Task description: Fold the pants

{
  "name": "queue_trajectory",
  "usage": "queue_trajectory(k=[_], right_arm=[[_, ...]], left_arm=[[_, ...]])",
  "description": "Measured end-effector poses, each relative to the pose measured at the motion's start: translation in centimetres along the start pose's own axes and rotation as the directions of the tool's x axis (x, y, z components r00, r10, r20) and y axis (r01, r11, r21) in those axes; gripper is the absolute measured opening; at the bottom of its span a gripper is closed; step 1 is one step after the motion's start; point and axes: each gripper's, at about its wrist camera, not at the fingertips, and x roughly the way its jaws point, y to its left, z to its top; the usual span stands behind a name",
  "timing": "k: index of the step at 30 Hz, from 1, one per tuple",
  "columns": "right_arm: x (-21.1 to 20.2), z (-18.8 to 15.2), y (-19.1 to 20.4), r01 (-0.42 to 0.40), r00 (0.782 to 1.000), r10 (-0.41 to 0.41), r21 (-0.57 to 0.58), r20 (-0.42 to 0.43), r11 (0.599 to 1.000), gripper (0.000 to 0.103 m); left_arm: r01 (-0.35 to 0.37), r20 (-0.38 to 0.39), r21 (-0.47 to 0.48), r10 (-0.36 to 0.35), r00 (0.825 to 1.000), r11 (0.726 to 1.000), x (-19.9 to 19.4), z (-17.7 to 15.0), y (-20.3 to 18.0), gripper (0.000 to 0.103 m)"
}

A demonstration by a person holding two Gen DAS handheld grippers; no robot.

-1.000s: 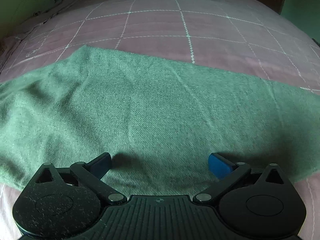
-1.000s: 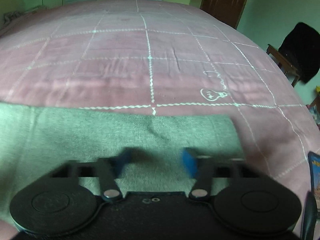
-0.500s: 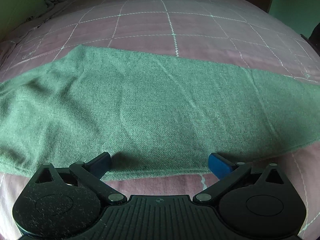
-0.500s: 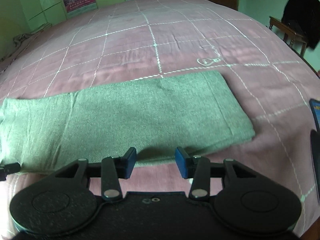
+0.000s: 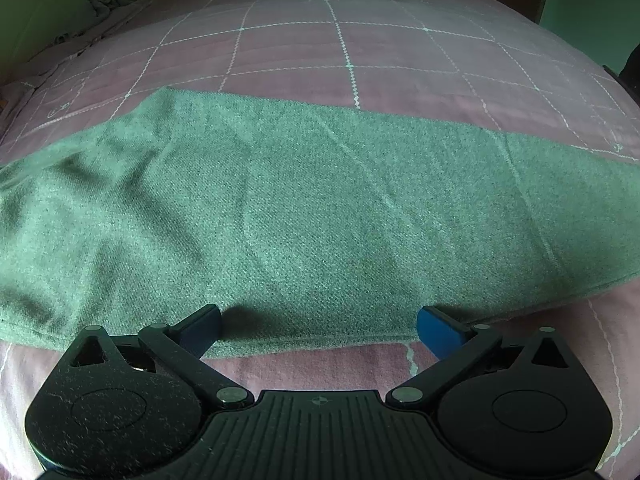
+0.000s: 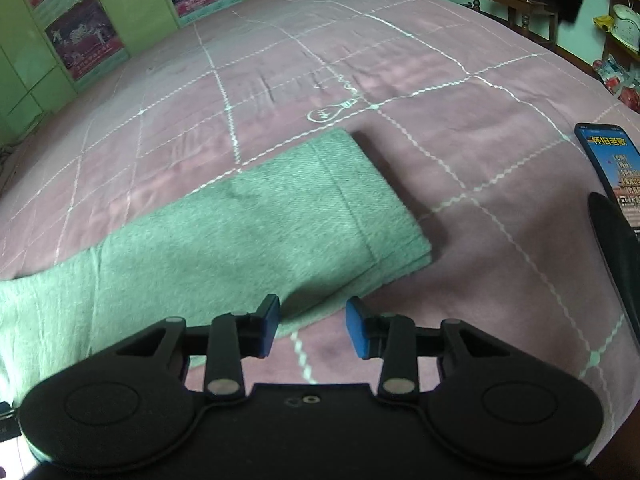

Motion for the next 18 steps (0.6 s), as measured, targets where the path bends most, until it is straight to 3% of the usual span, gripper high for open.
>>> queue_trajectory(k=[7,14,18], right_arm=[[-0.06,0.56,0.0,0.004,0.999,-0.004,0.005,0.055,1.0,0.019],[0.46,1.01,0.44,0.012,0.999,-0.011,-0.023,0.049,1.0,0.021],[0.0,0.65,-0.09,0.012,0.998,-0.012,0.0,0.068,1.0,0.015]], left_arm=[[0.0,0.0,-0.001,0.0,1.0,1.0,0.04,0.01,0.04,0.103],[-0.001,0.0,-0.002,0.001,1.0,1.0,0.18,0.05,0.07,0.103],[-0.002,0.0,0.0,0.002,1.0,1.0,0.25,0.07,0.08,0.103]])
